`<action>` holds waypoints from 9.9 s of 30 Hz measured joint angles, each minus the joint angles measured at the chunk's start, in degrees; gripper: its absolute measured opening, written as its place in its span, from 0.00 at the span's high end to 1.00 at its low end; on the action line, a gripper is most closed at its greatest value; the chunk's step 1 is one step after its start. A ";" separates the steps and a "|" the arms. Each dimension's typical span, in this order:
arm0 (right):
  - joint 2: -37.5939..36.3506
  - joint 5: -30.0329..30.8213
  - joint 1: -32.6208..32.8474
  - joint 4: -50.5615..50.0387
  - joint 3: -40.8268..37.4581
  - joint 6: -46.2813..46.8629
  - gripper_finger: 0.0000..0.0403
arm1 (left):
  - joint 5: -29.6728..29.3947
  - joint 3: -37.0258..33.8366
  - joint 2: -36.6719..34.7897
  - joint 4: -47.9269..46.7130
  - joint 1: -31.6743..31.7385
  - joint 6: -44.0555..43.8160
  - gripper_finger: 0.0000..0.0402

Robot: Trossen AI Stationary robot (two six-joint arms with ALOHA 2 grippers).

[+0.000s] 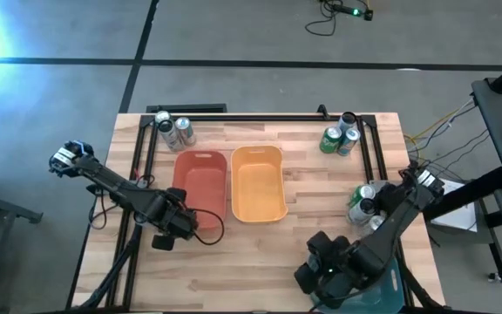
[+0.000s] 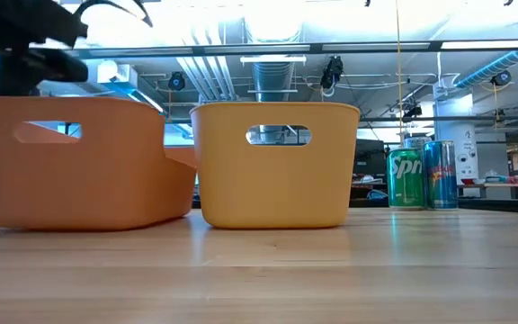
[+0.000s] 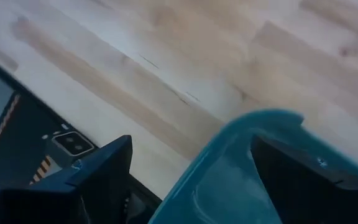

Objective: Sort soda cans
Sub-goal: Move the orange bin on the left side of the yellow bin, then move the blue bin on the right side of the yellow bin

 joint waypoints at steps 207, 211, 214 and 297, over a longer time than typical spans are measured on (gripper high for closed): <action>-22.39 16.11 0.87 -0.24 -27.21 -69.51 0.97 | 2.44 11.59 2.39 0.89 1.06 1.81 0.66; -22.39 16.11 0.87 4.38 -32.43 -70.31 0.97 | 2.47 11.59 2.39 -1.08 1.06 1.74 0.66; -22.39 16.10 0.87 8.69 -35.84 -71.34 0.97 | 2.55 11.56 2.39 -2.81 1.06 1.25 0.66; -22.67 5.48 -9.11 20.38 -39.23 -67.91 0.97 | -14.69 31.66 21.38 34.68 -0.10 -2.50 0.66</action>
